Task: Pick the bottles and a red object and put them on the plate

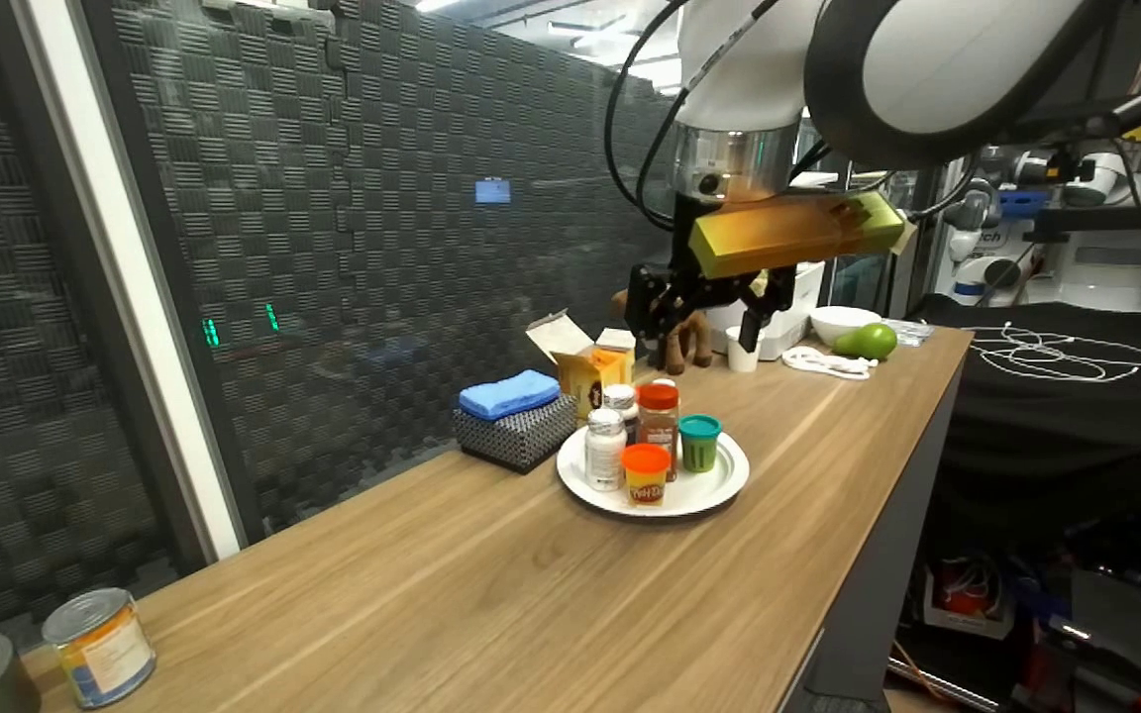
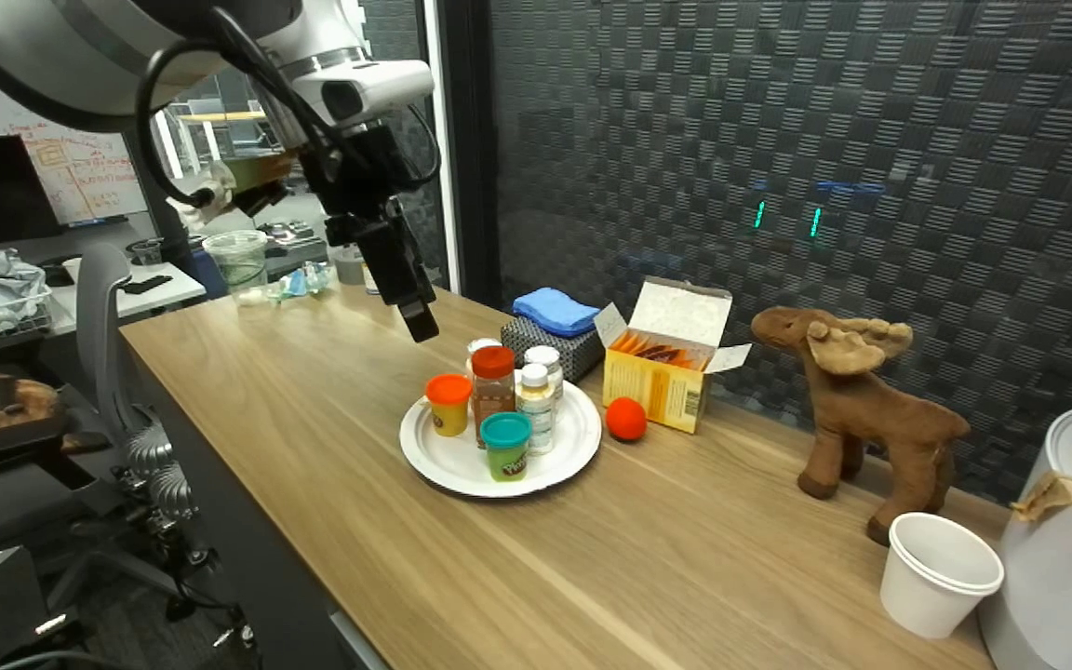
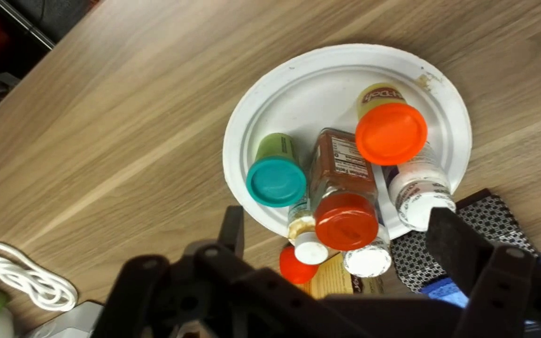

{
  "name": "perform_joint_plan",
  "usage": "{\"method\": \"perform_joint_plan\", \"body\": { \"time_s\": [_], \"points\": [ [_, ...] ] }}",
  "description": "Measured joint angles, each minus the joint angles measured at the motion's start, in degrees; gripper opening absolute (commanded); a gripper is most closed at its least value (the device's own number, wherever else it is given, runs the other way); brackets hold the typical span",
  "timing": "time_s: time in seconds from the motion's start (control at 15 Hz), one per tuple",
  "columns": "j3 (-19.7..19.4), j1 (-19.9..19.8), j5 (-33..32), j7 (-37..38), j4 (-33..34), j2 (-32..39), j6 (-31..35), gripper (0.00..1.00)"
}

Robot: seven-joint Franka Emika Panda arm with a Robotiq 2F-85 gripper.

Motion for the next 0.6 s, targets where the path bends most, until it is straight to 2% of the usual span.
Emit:
{"method": "perform_joint_plan", "body": {
  "time_s": [0.33, 0.6],
  "points": [
    [-2.4, -5.0, 6.5, -1.9, 3.0, 4.5, 2.3, 1.00],
    [-4.3, -7.1, 10.6, -2.6, 7.7, 9.1, 4.2, 1.00]
  ]
}}
